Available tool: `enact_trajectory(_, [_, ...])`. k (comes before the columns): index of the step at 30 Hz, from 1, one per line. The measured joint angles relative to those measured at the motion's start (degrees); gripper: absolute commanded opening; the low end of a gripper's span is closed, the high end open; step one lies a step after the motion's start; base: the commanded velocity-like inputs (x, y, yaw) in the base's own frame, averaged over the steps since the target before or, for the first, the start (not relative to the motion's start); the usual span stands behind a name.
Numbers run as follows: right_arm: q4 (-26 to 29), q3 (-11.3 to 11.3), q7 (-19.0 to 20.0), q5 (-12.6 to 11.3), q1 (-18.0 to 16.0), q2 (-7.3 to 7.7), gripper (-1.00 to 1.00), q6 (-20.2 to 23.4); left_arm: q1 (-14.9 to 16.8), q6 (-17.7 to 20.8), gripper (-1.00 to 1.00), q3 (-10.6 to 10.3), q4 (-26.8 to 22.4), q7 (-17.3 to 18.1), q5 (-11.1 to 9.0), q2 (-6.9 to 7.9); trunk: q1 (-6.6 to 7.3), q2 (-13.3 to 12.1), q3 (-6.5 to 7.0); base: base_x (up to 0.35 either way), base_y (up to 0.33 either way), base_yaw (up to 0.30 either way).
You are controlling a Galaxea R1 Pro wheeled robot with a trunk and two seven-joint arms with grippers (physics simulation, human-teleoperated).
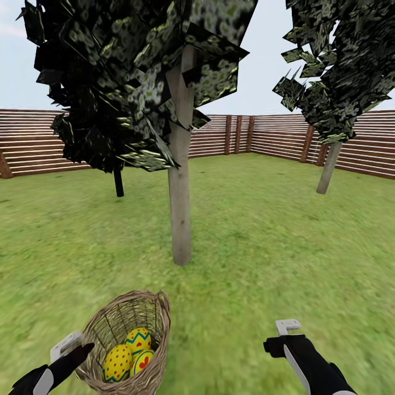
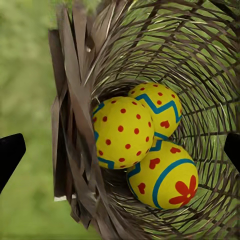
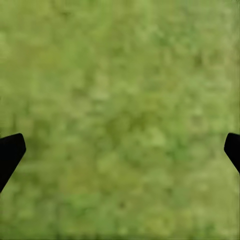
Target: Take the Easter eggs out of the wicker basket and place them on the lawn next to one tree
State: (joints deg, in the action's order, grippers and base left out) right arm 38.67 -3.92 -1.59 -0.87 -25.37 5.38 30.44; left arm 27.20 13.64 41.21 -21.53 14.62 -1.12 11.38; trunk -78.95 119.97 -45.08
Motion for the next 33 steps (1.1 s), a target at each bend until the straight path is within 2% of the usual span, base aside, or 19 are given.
enact_trajectory(11, [-1.99,0.1,0.0,0.0,-0.01,0.0,1.0,-1.42,0.0,0.0,1.0,0.0,0.0,-0.09,0.0,-0.02,2.42,-4.41,1.97,0.0,0.0,0.0])
enact_trajectory(33, [-2.11,0.12,0.0,0.0,0.02,0.0,1.0,-1.77,0.0,0.21,1.0,0.0,0.0,-0.09,0.07,-0.07,7.25,-13.24,5.92,0.0,0.0,0.0])
